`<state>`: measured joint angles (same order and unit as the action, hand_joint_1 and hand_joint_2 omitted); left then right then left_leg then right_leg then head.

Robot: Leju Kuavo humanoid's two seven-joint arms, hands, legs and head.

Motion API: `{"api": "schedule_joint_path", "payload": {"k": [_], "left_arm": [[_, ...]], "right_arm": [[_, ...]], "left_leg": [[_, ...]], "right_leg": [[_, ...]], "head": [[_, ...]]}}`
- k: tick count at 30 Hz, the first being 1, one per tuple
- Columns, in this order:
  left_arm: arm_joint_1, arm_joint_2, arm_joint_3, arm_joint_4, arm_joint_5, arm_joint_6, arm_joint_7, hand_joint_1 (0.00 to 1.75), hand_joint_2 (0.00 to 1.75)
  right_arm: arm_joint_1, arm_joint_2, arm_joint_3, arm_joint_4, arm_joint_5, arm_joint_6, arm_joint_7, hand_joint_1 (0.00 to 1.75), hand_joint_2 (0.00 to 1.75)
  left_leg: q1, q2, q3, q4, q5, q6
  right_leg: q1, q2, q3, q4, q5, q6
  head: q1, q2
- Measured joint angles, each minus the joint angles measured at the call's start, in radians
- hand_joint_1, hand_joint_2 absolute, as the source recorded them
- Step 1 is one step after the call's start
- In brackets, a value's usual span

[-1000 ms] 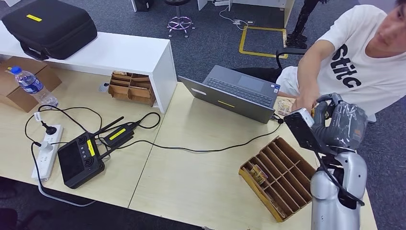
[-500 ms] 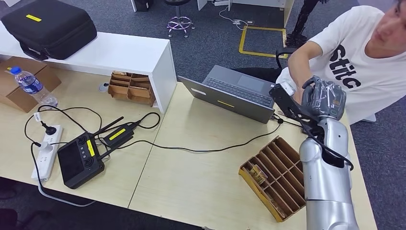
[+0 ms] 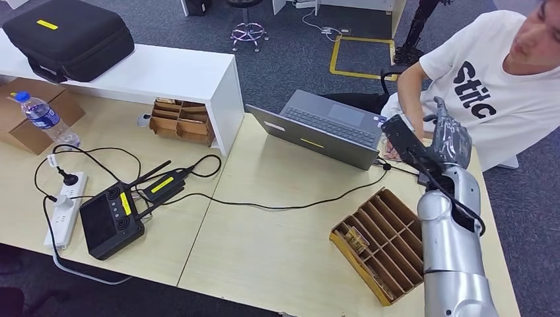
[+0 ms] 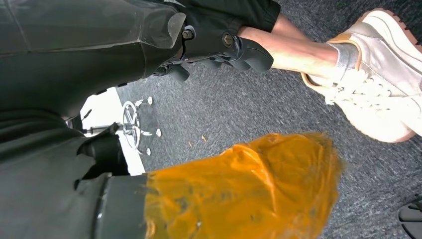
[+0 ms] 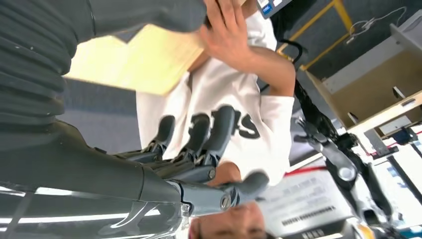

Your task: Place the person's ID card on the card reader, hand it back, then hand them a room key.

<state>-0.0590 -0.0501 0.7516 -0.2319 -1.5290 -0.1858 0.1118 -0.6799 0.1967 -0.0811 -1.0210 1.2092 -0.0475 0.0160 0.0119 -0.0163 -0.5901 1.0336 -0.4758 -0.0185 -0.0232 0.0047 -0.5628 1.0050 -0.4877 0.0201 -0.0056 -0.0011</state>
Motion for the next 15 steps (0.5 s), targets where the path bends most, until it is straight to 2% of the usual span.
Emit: {"api": "schedule_joint_path", "payload": {"k": [5,8,11,15], "left_arm": [[0.000,0.008,0.000,0.000,0.000,0.000,0.002,0.00,0.00],[0.001,0.015,0.000,0.000,0.000,0.001,0.002,0.00,0.00],[0.003,0.021,0.000,0.000,0.000,0.003,0.002,0.00,0.00],[0.006,0.030,0.000,0.000,0.000,0.006,0.002,0.00,0.00]], "right_arm": [[-0.021,-0.012,-0.113,0.019,-0.161,0.035,-0.024,0.00,1.75],[-0.051,-0.045,-0.212,0.050,-0.299,0.053,-0.038,0.00,1.75],[-0.077,-0.109,-0.319,0.100,-0.416,0.055,-0.056,0.00,1.75],[-0.082,-0.245,-0.478,0.213,-0.553,0.052,-0.097,0.00,1.75]], "left_leg": [[0.000,0.000,0.000,0.000,0.000,0.000],[0.000,-0.001,0.000,0.001,0.000,0.000],[0.000,-0.005,0.000,0.001,0.000,0.000],[-0.001,-0.009,-0.001,0.002,-0.001,0.001]], "right_leg": [[0.000,0.000,0.000,0.000,0.000,0.000],[0.000,-0.001,0.000,0.000,0.000,0.000],[0.000,-0.004,0.001,-0.001,0.000,0.000],[-0.001,-0.008,0.003,-0.003,0.000,0.001]], "head": [[0.000,0.000],[0.000,0.000],[0.000,0.000],[0.000,0.000]]}}
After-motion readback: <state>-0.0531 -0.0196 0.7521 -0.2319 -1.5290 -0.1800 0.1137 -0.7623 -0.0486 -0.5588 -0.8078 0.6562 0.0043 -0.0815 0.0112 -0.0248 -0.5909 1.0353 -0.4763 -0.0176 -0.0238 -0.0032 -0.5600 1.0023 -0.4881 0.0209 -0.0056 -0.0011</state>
